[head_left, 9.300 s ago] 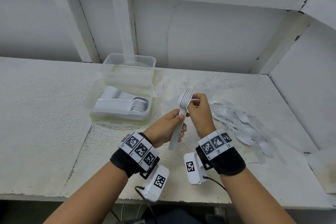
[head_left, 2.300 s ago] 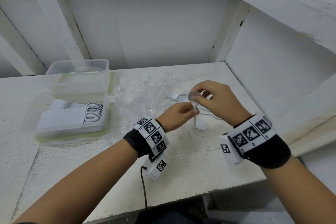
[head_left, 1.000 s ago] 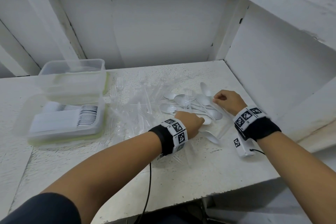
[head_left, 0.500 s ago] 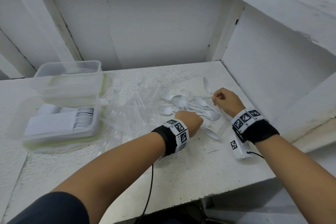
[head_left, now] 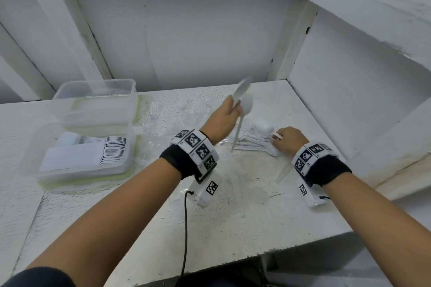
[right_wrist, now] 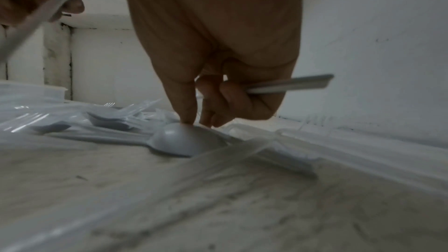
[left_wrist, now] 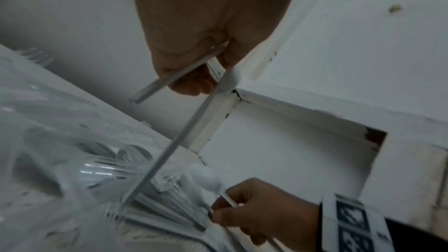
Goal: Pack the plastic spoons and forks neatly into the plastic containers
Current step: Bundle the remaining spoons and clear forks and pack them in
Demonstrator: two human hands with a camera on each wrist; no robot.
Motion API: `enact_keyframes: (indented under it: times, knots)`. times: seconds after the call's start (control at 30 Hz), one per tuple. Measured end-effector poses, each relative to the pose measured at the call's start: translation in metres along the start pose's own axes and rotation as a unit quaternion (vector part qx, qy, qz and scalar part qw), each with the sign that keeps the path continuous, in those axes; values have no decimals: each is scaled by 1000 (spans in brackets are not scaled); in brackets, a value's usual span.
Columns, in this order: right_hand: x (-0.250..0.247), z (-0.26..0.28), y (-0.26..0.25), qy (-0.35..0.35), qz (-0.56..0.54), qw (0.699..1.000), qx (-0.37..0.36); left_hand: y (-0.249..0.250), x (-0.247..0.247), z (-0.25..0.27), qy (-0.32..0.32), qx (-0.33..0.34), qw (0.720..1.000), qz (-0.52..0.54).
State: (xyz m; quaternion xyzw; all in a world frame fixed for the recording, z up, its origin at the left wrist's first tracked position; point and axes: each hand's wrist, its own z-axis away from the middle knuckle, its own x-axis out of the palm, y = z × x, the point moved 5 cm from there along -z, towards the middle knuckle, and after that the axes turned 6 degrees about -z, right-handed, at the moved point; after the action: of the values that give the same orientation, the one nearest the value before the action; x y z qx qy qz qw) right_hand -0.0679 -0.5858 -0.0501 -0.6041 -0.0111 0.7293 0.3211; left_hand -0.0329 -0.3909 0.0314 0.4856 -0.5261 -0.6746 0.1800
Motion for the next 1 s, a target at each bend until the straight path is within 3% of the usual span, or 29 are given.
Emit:
enact_keyframes:
  times: [0.2,0.37,0.47,0.53,0.57,0.63,0.73,0.9,1.0]
  knots:
    - [-3,3,-7,8,-22,1000,-8,-28,-27,0,88,-75,976,182]
    - [-22,6,-12,84,-134,987,-31,-46,-25,4,109,-101,981,126]
    - [-29,13,-16,97,-321,942,-10,-42,-15,-2,83,-58,995,3]
    - [-25,16,-16,62,-490,869,42,-40,-3,-7,38,-28,992,-118]
    - [-22,18,-16,46,-548,833,62,-41,4,-9,7,-19,982,-187]
    - [-19,20,-13,34,-589,803,87,-40,20,-14,-56,8,952,-299]
    - [-19,22,-5,43,-571,814,96,-34,49,-17,-140,49,903,-403]
    - [-18,28,8,44,-518,848,102,-40,79,-17,-227,64,823,-517]
    - [-16,33,15,39,-504,857,101,-46,83,-17,-245,69,798,-546]
